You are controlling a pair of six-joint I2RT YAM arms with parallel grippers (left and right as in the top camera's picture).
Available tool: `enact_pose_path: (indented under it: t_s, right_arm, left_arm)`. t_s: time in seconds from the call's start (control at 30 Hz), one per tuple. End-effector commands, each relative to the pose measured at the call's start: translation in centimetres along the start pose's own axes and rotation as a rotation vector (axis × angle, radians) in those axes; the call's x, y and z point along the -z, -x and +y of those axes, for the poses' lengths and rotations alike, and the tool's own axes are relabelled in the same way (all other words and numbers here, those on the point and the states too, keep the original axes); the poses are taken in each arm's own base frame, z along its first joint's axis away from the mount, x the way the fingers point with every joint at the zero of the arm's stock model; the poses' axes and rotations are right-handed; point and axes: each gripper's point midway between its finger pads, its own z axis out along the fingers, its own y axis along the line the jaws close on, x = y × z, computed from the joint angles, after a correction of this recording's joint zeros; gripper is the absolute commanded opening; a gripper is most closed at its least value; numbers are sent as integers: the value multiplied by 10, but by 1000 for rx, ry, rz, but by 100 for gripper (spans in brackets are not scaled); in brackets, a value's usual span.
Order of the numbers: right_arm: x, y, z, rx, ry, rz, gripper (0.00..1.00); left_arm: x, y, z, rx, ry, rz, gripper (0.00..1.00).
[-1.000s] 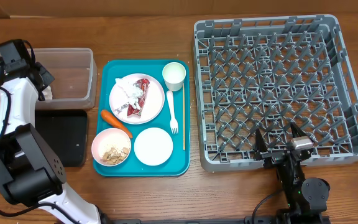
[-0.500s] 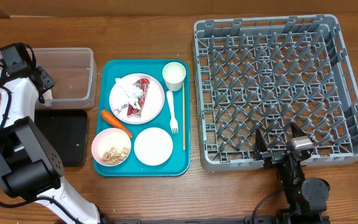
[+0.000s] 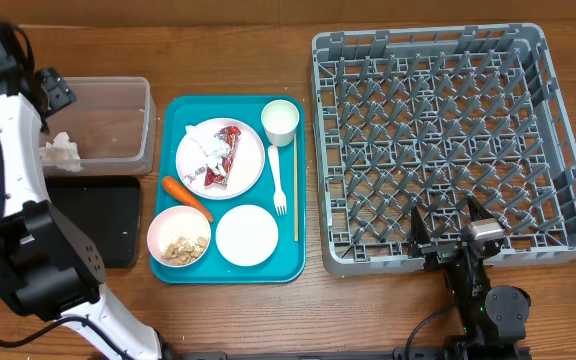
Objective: Sort waste into correct bins and load items into the dishwasher rack
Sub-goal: 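Return the left gripper to the plate and grasp remaining tissue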
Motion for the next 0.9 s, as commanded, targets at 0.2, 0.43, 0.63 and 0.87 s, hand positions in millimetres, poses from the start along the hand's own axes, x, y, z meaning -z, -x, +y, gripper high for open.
enact_pose_path:
  t_s: [0.2, 0.43, 0.63, 0.87]
  right_arm:
    - [0, -3, 0, -3, 2, -1, 100]
    - [0, -3, 0, -3, 2, -1, 100]
    - [0, -3, 0, -3, 2, -1, 100]
    - [0, -3, 0, -3, 2, -1, 100]
  left_arm:
    - [61, -59, -120, -84, -479, 263, 47]
    - [96, -135, -174, -260, -496, 438, 45]
    - [103, -187, -200, -427, -422, 470, 48]
    - [95, -218, -199, -481, -254, 445, 60]
